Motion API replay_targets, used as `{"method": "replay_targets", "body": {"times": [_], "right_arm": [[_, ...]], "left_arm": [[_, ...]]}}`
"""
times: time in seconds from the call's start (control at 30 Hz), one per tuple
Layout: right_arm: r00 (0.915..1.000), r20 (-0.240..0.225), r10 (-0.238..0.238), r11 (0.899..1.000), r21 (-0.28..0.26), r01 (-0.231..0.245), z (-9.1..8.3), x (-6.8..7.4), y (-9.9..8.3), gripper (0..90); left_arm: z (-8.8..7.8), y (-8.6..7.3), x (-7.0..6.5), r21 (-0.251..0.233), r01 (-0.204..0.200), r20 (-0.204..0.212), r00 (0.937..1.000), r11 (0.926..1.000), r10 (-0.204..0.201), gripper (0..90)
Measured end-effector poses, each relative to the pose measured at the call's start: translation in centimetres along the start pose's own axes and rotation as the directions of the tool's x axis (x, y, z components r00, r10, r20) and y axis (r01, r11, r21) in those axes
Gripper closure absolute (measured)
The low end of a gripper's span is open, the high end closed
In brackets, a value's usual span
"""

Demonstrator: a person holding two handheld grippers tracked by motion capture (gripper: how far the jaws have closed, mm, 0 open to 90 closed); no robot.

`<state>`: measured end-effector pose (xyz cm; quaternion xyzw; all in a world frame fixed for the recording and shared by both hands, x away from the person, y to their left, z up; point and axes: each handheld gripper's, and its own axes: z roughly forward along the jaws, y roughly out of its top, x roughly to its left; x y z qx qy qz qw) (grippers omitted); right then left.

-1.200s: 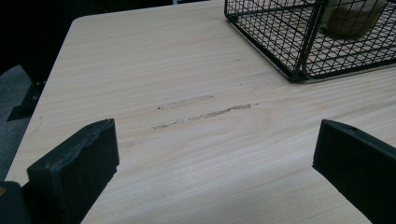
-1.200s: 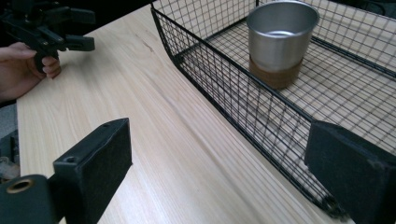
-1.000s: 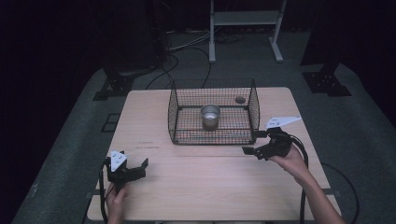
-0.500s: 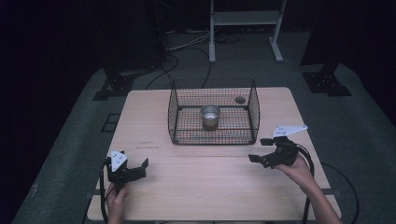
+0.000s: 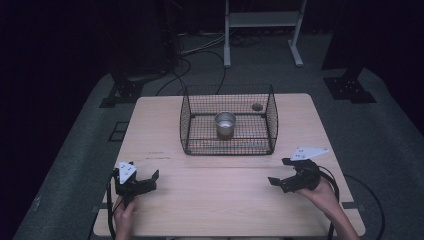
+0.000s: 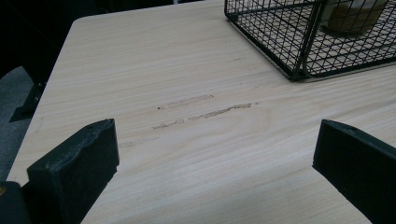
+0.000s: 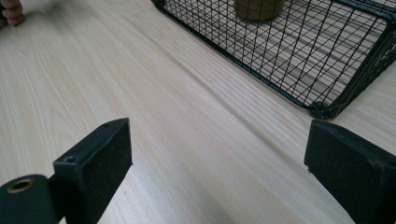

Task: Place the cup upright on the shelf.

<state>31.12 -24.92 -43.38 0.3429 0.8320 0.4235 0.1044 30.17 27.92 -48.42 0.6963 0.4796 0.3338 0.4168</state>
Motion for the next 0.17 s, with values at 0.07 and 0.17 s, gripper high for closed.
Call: {"method": "replay_targets", "body": {"times": [0.07, 0.17], "right_arm": [[0.9998, -0.001, 0.021, 0.999, -0.040, -0.021, -0.3, 0.6, -0.7, 7.0], [0.9993, 0.025, 0.028, 0.996, -0.083, -0.025, -0.7, 1.7, -2.1, 7.1]], "left_arm": [[0.0, 0.0, 0.0, 0.003, 0.000, -0.001, 1.0000, 1.0000, 0.000, 0.0], [0.0, 0.0, 0.0, 0.003, -0.001, -0.001, 1.0000, 1.0000, 0.001, 0.0]]}}
